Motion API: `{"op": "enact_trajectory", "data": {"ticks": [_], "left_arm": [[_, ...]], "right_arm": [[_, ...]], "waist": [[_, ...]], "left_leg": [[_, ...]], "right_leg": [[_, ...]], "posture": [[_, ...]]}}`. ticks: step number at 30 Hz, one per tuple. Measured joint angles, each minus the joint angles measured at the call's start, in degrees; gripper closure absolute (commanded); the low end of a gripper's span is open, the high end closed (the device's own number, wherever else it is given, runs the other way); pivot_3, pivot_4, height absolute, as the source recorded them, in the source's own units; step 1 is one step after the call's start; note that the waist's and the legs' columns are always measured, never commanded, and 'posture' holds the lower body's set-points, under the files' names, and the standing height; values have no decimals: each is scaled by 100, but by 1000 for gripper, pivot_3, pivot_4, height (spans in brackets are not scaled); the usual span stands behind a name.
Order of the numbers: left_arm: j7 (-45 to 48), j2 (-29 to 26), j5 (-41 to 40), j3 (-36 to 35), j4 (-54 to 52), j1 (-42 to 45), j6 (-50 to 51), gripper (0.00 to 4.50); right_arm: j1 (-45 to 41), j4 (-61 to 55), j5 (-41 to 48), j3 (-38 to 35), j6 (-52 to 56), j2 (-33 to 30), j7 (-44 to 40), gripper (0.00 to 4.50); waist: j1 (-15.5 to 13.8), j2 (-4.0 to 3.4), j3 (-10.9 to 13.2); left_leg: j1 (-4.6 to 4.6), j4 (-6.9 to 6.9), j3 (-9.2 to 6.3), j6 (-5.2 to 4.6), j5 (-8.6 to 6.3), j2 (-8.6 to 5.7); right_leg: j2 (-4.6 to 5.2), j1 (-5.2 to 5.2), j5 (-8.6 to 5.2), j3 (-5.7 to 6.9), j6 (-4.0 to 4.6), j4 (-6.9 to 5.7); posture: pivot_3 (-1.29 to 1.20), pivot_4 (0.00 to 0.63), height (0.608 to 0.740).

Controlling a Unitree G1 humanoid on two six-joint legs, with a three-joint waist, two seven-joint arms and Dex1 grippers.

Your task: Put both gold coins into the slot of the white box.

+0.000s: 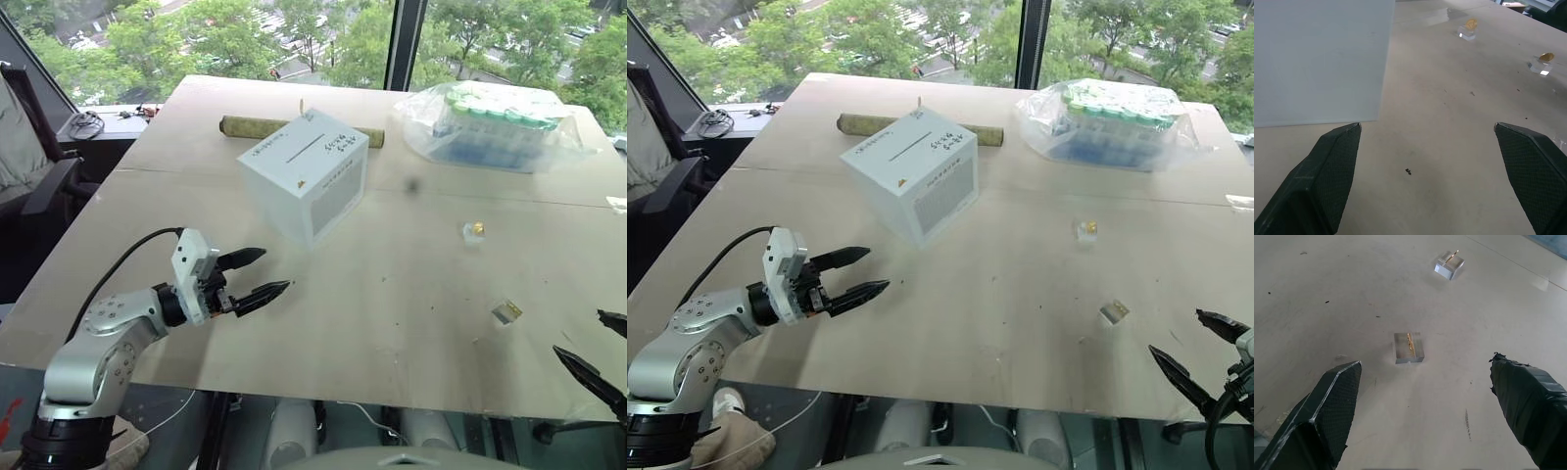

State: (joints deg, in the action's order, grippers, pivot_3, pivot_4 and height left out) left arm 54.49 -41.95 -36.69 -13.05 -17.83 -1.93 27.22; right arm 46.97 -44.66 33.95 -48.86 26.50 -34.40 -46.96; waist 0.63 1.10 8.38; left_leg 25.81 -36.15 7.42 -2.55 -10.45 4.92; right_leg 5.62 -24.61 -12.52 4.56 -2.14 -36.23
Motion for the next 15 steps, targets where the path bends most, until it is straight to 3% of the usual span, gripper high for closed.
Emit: {"op": "enact_trajectory", "data": {"ticks": [4,8,14,15], "left_arm": [[170,16,-107,223,-155,522,6,64],[801,-62,-442,582,-805,987,-6,0],[1153,-211,-500,1089,-815,1299,221,0],[1153,-211,-498,1109,-819,1328,221,0]], "right_arm": [[-149,16,-158,214,340,-326,166,7],[-655,-164,-98,649,789,-522,518,1740],[-1259,-136,-328,1477,1424,-795,1000,1740],[-1377,-84,-372,1576,1507,-823,1062,2262]], "waist": [[-49,2,8],[-74,-29,-6],[-138,-26,-2],[-143,-25,-2]], "left_leg": [[10,-3,-16,14,-10,-4],[6,-4,-8,4,-26,-36],[2,-18,-39,5,-31,-34],[-1,-20,-43,5,-31,-35]], "right_leg": [[-4,0,0,23,0,1],[-26,6,6,12,12,3],[-56,28,-9,16,-13,3],[-56,35,-10,18,-14,4]], "posture": [[0,150,740],[0,150,740],[0,150,740],[0,150,740]]}}
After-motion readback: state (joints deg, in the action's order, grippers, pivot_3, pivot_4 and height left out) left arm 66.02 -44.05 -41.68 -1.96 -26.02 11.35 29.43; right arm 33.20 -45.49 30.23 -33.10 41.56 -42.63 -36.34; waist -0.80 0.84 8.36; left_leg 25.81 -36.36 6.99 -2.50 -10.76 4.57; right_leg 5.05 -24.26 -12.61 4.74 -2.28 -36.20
